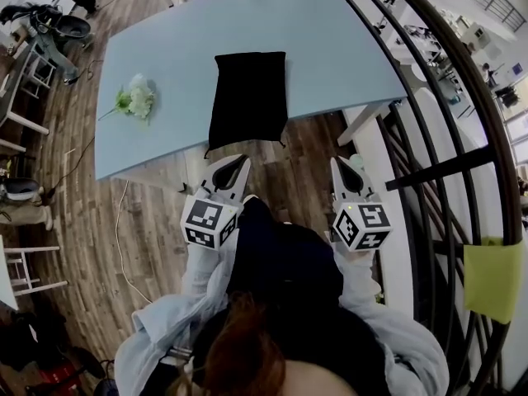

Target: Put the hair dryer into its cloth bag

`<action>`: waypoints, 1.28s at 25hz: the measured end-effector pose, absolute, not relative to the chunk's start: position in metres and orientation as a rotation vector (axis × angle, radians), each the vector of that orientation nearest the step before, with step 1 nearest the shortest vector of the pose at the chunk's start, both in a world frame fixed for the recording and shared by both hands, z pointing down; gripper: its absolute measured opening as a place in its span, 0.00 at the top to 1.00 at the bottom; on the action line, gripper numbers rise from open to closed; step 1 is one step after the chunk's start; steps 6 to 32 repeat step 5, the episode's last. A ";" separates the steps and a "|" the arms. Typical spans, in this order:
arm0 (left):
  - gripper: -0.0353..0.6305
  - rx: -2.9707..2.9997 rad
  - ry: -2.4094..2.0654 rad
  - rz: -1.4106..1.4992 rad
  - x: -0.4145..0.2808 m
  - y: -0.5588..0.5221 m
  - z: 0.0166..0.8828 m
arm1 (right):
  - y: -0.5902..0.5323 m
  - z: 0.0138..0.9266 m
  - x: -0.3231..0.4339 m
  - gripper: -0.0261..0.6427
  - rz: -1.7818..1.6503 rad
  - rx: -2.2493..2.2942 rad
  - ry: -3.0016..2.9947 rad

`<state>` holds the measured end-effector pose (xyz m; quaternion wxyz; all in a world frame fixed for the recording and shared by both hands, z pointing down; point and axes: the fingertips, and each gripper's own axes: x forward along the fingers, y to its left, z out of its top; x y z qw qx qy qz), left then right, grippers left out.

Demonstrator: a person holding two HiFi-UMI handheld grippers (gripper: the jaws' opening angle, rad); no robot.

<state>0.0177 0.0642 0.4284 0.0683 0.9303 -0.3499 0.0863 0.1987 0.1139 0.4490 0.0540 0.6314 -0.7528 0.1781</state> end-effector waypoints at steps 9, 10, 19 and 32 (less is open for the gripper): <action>0.91 2.806 -1.066 0.266 0.012 0.062 0.430 | 0.117 0.452 0.192 0.95 0.544 1.901 -2.291; 0.91 2.806 -1.066 0.266 0.012 0.062 0.430 | 0.117 0.452 0.192 0.95 0.544 1.901 -2.291; 0.91 2.806 -1.066 0.266 0.012 0.062 0.430 | 0.117 0.452 0.192 0.95 0.544 1.901 -2.291; 0.91 2.806 -1.066 0.266 0.012 0.062 0.430 | 0.117 0.452 0.192 0.95 0.544 1.901 -2.291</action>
